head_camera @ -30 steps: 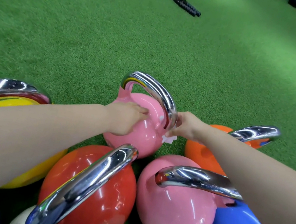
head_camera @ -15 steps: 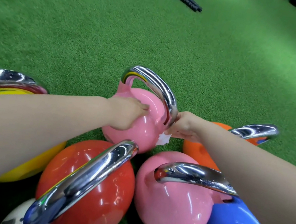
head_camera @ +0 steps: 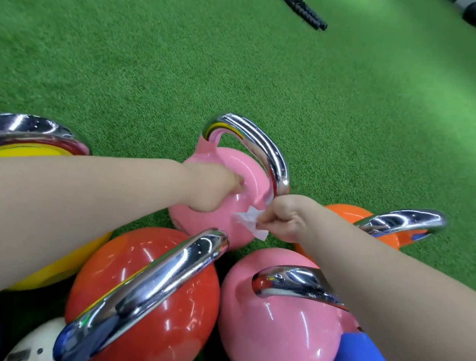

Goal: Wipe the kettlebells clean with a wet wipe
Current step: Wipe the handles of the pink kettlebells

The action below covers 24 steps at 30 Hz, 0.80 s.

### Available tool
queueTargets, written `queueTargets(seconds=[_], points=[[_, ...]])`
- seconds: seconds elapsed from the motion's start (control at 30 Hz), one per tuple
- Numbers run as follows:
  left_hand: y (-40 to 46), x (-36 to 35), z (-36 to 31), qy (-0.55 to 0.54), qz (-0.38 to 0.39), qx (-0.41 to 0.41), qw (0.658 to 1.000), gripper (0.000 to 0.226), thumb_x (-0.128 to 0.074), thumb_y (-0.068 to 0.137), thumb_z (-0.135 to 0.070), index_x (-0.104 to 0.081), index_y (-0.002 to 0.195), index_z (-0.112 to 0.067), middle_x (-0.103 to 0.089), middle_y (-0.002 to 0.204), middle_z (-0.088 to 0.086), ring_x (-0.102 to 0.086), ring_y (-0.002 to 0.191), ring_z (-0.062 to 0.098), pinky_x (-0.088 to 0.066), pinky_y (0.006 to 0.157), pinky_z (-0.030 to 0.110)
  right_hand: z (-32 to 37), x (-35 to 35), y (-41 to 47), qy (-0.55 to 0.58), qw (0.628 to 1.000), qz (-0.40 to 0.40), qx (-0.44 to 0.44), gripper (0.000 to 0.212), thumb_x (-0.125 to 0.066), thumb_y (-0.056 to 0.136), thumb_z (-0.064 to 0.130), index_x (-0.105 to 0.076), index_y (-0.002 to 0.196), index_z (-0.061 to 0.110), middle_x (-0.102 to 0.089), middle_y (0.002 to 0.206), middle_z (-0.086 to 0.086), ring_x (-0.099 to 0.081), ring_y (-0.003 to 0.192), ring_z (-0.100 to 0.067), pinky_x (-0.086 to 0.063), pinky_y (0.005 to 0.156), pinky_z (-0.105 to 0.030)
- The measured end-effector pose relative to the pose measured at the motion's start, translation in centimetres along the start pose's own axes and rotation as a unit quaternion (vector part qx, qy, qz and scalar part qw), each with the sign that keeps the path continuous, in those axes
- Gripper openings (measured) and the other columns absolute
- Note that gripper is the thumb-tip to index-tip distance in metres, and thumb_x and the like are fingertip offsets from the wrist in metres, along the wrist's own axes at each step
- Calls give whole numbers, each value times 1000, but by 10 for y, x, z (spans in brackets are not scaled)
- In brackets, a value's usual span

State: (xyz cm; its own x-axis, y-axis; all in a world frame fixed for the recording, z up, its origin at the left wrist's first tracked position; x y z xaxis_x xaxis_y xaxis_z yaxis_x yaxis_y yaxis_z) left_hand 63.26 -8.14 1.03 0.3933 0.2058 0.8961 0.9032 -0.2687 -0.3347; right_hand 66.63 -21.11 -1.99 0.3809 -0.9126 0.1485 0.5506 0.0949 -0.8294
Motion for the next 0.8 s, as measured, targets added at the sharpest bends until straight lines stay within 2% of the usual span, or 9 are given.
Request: queueTargets(seconds=[0.07, 0.13, 0.17, 0.3, 0.43, 0.5, 0.6, 0.7, 0.8], points=[[-2, 10, -4, -68, -29, 9, 997, 38, -46, 85, 0, -64, 115, -15, -61, 112, -3, -55, 110, 19, -44, 94, 29, 5, 2, 0, 54, 998, 17, 3, 43, -27, 90, -19, -36, 132, -14, -40, 142, -13, -30, 137, -30, -20, 115, -34], [-4, 17, -9, -143, -25, 10, 989, 33, -46, 86, 2, -71, 98, -15, -59, 82, -14, -56, 89, 12, -45, 77, 19, 9, 3, -6, 123, 991, 40, 19, 45, -28, 89, -21, -41, 130, -9, -44, 142, -5, -33, 136, -25, -20, 115, -39], [-4, 18, -13, -185, -16, 7, 983, 32, -47, 86, 3, -71, 96, -16, -58, 79, -15, -55, 85, 9, -43, 71, 15, 9, 2, -8, 140, 988, 51, 25, 47, -28, 89, -22, -43, 130, -7, -44, 142, -4, -36, 135, -23, -22, 114, -40], [-5, 7, -24, -302, 42, 8, 952, 37, -48, 89, 4, -62, 118, -14, -60, 104, -8, -52, 88, 4, -42, 70, 8, 0, -4, -12, 123, 988, 84, 27, 56, -21, 88, -23, -42, 135, -2, -45, 140, -13, -43, 130, -27, -41, 97, -32], [0, -9, -34, -317, 76, 21, 945, 46, -49, 88, -3, -48, 132, -18, -56, 115, 3, -53, 96, 20, -43, 86, 31, -2, -6, -16, 110, 989, 97, 36, 56, -21, 91, -21, -40, 138, 3, -48, 137, -6, -42, 131, -25, -39, 100, -29], [2, -17, -37, -320, 85, 33, 943, 46, -48, 87, -2, -47, 130, -18, -55, 122, 9, -53, 112, 30, -42, 94, 35, -1, -7, -17, 111, 987, 108, 39, 53, -19, 90, -22, -41, 134, -1, -53, 129, -7, -47, 125, -24, -33, 107, -26], [5, -26, -38, -341, 108, 48, 933, 55, -48, 85, -2, -41, 136, -19, -45, 139, 7, -41, 128, 26, -33, 107, 40, -3, -7, -14, 112, 986, 124, 20, 48, -16, 87, -25, -53, 110, -6, -57, 100, -8, -56, 107, -14, -28, 109, -20], [11, -32, -34, -390, 106, 69, 912, 67, -52, 78, -5, -35, 141, -19, -38, 145, 2, -33, 135, 22, -27, 112, 44, -1, 2, -7, 101, 990, 100, 10, 52, -19, 86, -25, -48, 124, -5, -56, 117, -13, -44, 128, -22, -36, 107, -27], [14, -34, -31, -432, 89, 91, 893, 59, -52, 82, 1, -39, 137, -17, -43, 140, 3, -37, 131, 22, -27, 112, 44, 0, 9, -7, 45, 996, 70, 20, 46, -22, 88, -22, -43, 125, -6, -55, 118, -20, -50, 118, -26, -41, 98, -29]])
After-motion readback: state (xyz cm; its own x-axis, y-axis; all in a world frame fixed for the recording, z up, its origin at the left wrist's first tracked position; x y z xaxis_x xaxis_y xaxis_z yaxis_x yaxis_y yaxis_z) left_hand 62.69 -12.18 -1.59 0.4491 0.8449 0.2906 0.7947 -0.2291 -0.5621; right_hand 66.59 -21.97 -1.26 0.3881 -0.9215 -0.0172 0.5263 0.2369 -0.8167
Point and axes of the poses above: each hand's wrist, its own y-axis towards the middle knuckle, its own x-axis out of the back of the hand, z = x × y, the point moved 6 cm from there along y, towards the middle knuckle
